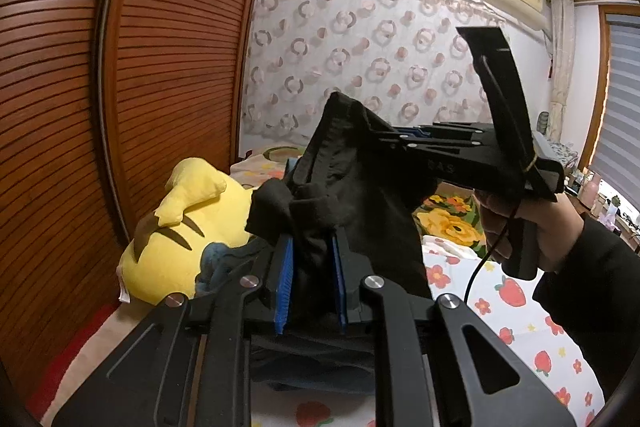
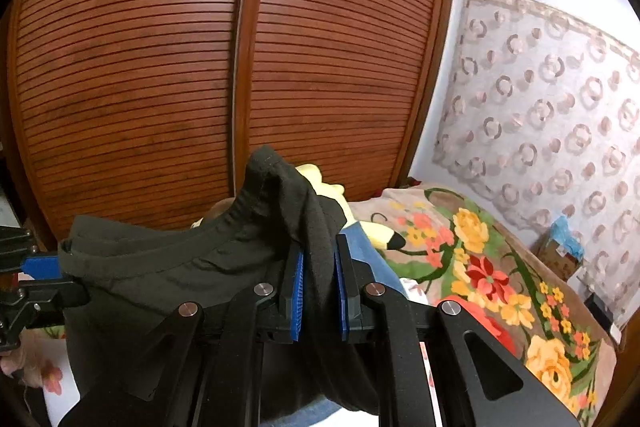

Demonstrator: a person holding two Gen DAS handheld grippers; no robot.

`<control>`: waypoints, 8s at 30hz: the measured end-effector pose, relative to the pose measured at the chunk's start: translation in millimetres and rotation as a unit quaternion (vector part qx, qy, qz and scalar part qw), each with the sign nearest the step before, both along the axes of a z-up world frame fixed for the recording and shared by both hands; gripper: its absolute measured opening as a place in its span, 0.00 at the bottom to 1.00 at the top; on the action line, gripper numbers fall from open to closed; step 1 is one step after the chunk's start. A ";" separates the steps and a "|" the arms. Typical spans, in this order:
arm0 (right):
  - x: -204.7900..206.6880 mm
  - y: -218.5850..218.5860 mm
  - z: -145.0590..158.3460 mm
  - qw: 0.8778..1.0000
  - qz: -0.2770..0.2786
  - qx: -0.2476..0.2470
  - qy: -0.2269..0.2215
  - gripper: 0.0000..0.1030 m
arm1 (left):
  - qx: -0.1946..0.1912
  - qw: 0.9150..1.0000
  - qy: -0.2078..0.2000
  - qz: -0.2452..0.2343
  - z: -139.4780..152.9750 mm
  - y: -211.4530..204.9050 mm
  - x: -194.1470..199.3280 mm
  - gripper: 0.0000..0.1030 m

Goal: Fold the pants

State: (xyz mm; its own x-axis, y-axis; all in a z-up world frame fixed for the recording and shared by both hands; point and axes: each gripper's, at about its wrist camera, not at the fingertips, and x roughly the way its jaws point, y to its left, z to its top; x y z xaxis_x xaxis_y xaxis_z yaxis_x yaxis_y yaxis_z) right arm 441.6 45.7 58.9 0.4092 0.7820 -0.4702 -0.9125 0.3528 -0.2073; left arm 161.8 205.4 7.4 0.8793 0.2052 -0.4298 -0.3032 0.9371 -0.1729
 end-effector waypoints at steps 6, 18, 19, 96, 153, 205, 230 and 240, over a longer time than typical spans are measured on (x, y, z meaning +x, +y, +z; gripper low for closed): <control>1.6 7.0 -4.4 1.000 0.002 -0.017 0.006 0.13 | 0.005 1.000 0.006 0.000 -4.7 -1.7 -1.4 0.18; 2.8 7.6 5.1 0.999 -0.010 -0.007 0.036 0.34 | 0.014 1.000 0.001 0.003 4.4 0.4 -4.1 0.22; 2.6 6.3 5.8 0.999 -0.011 -0.004 0.037 0.36 | 0.014 1.000 0.000 0.002 5.4 1.5 -4.2 0.23; -291.6 -203.6 6.8 0.967 -0.223 0.117 0.051 0.60 | 0.090 0.988 0.024 -0.124 49.2 -141.5 -107.8 0.87; -420.0 -242.5 4.0 0.902 -0.400 0.159 0.009 0.73 | 0.082 0.983 0.004 -0.165 59.0 -215.4 -133.9 0.87; -413.0 -251.8 8.3 0.903 -0.401 0.157 0.007 0.73 | 0.084 0.983 0.005 -0.165 58.6 -216.4 -134.6 0.87; -413.3 -256.6 8.2 0.903 -0.400 0.156 0.007 0.73 | 0.084 0.983 0.005 -0.165 58.7 -217.2 -135.9 0.87; -412.6 -257.2 7.9 0.903 -0.400 0.156 0.006 0.73 | 0.084 0.983 0.005 -0.164 58.3 -216.9 -135.3 0.87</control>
State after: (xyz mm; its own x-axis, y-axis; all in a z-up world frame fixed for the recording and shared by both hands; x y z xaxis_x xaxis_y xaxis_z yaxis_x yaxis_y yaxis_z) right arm 29.0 -211.5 66.7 0.8980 0.3334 -0.2872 -0.3410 0.9397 0.0245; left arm 26.5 -11.5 65.7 0.9062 -0.0207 -0.4224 0.0200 0.9998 -0.0062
